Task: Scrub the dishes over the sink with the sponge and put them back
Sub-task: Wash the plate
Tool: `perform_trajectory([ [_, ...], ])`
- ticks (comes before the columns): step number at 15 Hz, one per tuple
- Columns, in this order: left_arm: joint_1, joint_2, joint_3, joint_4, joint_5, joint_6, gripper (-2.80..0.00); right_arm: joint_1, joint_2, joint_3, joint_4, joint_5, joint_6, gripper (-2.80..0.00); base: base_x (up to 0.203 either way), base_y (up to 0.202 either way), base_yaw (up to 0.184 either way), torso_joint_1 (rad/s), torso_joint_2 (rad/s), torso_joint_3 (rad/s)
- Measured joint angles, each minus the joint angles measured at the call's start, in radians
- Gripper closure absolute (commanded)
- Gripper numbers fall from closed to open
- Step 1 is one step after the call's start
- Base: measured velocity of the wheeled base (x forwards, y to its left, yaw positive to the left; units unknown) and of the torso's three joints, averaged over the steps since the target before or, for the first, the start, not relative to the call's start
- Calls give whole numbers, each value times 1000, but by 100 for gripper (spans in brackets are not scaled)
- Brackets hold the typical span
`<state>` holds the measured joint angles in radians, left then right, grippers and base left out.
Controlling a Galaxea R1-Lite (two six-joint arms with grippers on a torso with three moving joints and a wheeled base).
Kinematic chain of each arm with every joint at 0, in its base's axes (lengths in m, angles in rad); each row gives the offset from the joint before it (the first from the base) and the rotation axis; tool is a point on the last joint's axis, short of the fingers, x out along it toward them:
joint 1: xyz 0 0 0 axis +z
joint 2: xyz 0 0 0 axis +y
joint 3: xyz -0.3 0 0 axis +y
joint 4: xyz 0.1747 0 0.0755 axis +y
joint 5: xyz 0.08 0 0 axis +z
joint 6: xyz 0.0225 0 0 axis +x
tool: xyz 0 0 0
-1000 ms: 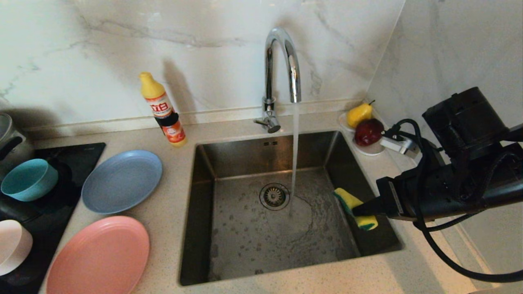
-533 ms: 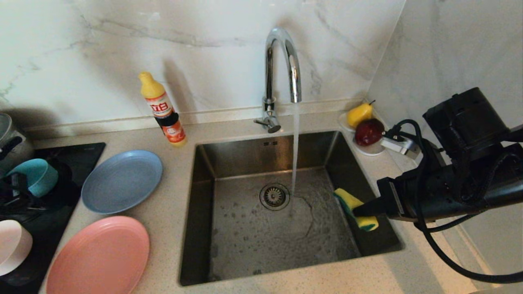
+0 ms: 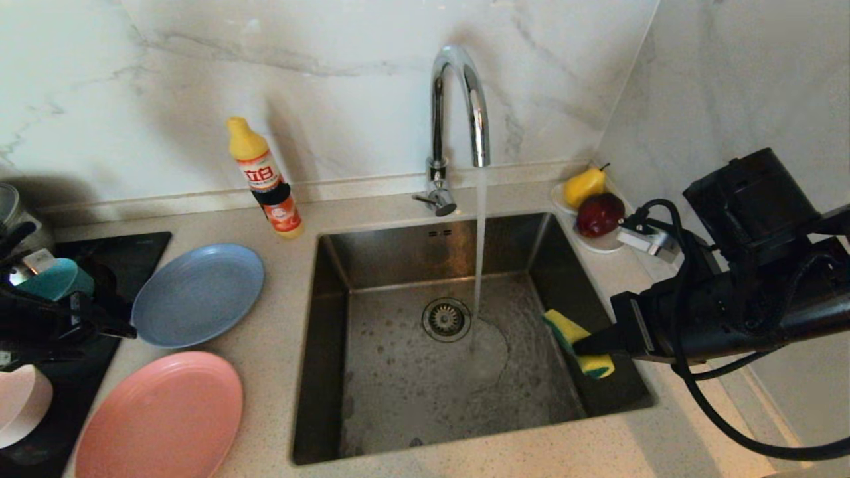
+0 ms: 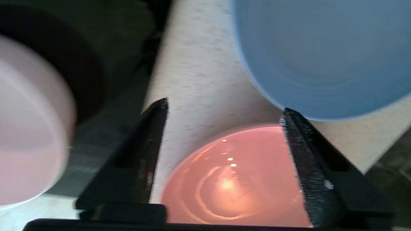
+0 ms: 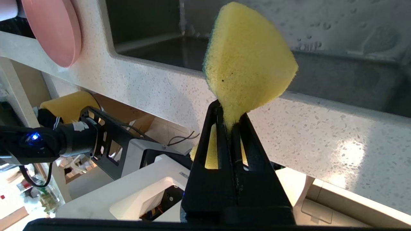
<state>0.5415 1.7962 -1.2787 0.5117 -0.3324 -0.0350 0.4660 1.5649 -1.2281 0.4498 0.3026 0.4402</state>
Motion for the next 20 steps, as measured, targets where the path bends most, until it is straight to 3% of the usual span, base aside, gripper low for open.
perform_trajectory([
  [5, -20, 31, 5, -2, -68, -9, -280, -3, -10, 26, -1, -1, -1, 0, 0, 0, 0, 0, 0, 0],
  [8, -20, 47, 2, -20, -72, -16, -280, -5, -19, 32, -1, -1, -2, 0, 0, 0, 0, 0, 0, 0],
  [15, -21, 75, 3, -144, -72, -122, -280, -8, -34, 50, -3, -1, -2, 0, 0, 0, 0, 0, 0, 0],
  [20, -44, 114, -18, -209, -70, -154, -280, -7, -36, 58, -4, -1, -2, 0, 0, 0, 0, 0, 0, 0],
])
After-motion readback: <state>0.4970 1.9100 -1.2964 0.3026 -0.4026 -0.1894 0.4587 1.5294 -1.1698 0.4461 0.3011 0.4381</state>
